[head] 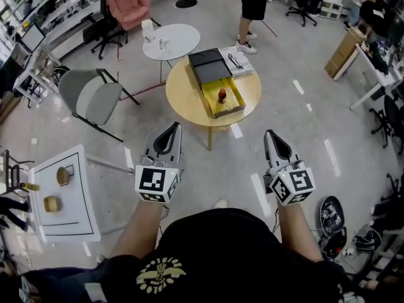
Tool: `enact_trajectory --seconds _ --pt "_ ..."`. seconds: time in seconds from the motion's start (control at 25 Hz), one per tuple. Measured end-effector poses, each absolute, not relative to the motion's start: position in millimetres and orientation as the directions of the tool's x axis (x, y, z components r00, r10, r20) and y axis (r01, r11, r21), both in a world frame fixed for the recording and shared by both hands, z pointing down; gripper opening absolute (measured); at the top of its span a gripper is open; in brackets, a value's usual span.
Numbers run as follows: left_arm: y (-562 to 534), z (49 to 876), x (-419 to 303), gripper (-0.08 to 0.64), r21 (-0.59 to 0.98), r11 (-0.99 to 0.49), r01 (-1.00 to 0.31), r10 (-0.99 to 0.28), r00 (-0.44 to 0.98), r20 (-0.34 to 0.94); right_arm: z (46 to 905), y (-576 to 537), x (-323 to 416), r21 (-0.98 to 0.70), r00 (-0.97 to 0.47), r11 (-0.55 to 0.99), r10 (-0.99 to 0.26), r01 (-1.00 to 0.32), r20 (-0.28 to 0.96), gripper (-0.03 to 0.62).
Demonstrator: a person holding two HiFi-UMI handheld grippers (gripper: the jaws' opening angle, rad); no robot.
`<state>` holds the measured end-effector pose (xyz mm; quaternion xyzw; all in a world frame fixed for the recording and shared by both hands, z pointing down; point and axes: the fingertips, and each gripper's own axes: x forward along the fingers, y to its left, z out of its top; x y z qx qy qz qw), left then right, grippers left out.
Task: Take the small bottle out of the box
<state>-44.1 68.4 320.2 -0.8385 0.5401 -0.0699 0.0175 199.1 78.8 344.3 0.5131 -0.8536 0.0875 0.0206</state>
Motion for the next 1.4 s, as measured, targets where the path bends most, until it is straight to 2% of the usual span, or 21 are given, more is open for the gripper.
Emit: enact_trajectory --seconds 0.32,1.4 --pt "70 322 -30 0.017 -0.152 -0.405 -0.902 -0.912 0.387 0.134 360 69 214 -0.175 -0.493 0.470 -0.861 -0.865 0.122 0.015" --pt "34 364 -27 0.017 -0.083 -0.455 -0.887 -0.883 0.436 0.176 400 47 200 -0.168 -0.471 0.441 -0.850 -0.882 0.236 0.015"
